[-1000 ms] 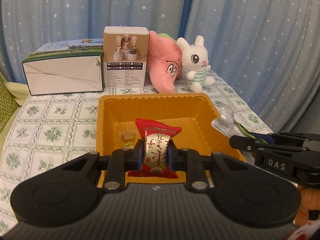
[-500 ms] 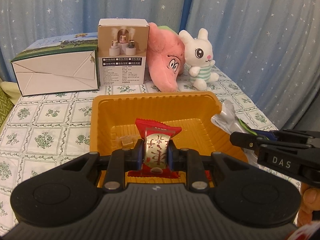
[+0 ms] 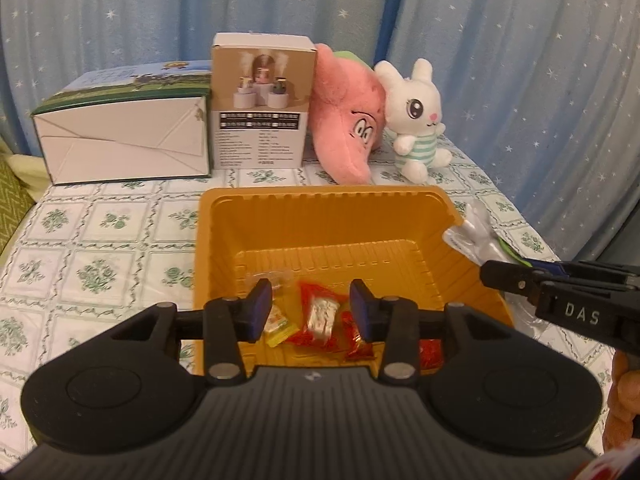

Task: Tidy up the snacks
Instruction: 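Carry both packets over the orange tray and open both tools to drop them, then withdraw both tools from the tray toward the remaining snacks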

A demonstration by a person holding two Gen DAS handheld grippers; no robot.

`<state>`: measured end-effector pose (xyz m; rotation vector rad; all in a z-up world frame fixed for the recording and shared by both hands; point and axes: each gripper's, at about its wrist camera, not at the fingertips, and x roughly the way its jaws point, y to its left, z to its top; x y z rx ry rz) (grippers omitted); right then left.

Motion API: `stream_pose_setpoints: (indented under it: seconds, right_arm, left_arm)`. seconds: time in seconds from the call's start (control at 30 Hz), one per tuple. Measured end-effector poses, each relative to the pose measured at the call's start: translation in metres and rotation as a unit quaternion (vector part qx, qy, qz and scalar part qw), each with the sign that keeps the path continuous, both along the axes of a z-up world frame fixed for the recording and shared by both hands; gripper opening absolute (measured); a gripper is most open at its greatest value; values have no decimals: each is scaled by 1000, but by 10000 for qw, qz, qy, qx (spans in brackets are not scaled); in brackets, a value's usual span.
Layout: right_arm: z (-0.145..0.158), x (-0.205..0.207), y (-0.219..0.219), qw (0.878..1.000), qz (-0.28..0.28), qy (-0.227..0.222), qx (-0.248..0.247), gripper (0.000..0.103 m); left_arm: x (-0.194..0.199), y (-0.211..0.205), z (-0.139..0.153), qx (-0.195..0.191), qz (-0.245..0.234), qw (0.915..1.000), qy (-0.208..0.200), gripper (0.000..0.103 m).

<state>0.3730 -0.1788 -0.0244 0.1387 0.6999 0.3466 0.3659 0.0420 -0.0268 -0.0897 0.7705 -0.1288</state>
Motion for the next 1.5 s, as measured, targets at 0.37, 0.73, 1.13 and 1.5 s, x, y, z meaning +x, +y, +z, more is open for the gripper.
stream_pose_setpoints:
  seconds: [0.37, 0.73, 1.13, 1.5]
  right_arm:
    - [-2, 6, 3, 10000, 24, 32, -4, 23]
    - [4, 2, -9, 9992, -207, -181, 289, 65]
    - [27, -79, -52, 9966, -643, -105, 501, 67]
    - [43, -181, -51, 9987, -467, 59, 187, 68]
  left_arm:
    - [-15, 8, 8, -21, 26, 10000, -60, 45]
    - [-42, 10, 16, -148, 37, 9998, -125, 45]
    - [-120, 3, 35, -247, 210, 9991, -259, 52]
    - [-203, -2, 49, -285, 477, 9980, -314, 71]
